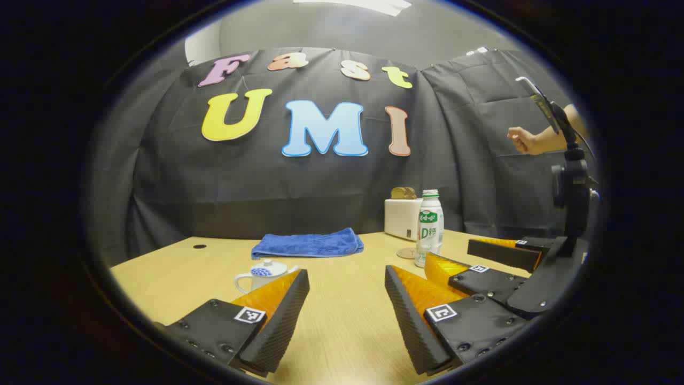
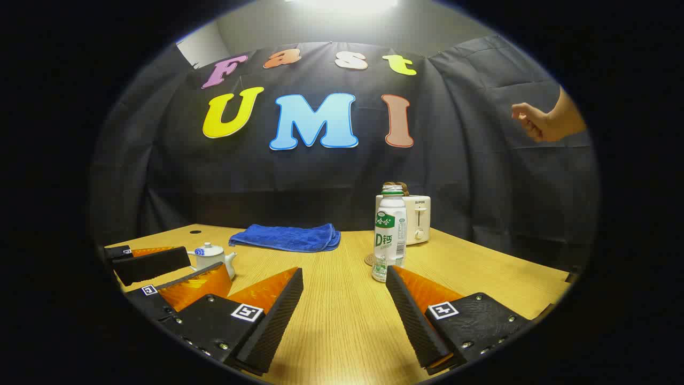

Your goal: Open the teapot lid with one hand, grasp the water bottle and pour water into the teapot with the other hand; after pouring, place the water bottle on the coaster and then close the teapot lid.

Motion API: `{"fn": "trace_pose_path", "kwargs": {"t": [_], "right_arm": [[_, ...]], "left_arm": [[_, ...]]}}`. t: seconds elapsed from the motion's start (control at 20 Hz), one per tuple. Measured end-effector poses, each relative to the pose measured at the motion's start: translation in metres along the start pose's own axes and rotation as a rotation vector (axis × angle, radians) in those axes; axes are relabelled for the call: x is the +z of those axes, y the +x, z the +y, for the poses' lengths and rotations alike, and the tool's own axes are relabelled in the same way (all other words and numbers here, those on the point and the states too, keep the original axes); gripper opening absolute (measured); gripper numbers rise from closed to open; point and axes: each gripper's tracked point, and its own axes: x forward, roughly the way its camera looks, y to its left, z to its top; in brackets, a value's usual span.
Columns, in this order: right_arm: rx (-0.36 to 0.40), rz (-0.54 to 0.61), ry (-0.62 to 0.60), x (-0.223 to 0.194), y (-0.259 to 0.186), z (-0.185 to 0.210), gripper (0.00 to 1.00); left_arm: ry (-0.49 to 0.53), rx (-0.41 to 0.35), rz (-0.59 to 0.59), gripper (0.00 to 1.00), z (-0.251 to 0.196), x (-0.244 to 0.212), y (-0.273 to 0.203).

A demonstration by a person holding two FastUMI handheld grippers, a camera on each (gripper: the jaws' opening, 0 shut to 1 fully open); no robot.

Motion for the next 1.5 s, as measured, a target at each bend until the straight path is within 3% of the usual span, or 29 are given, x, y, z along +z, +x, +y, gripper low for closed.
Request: {"fn": "trace_pose_path", "kwargs": {"t": [1.5], "right_arm": [[-0.005,0.000,0.001,0.0004,-0.0003,-0.0010,0.97]], "left_arm": [[0.003,0.013,0.001,0.99,0.0013,0.0009,0.0016]]}}
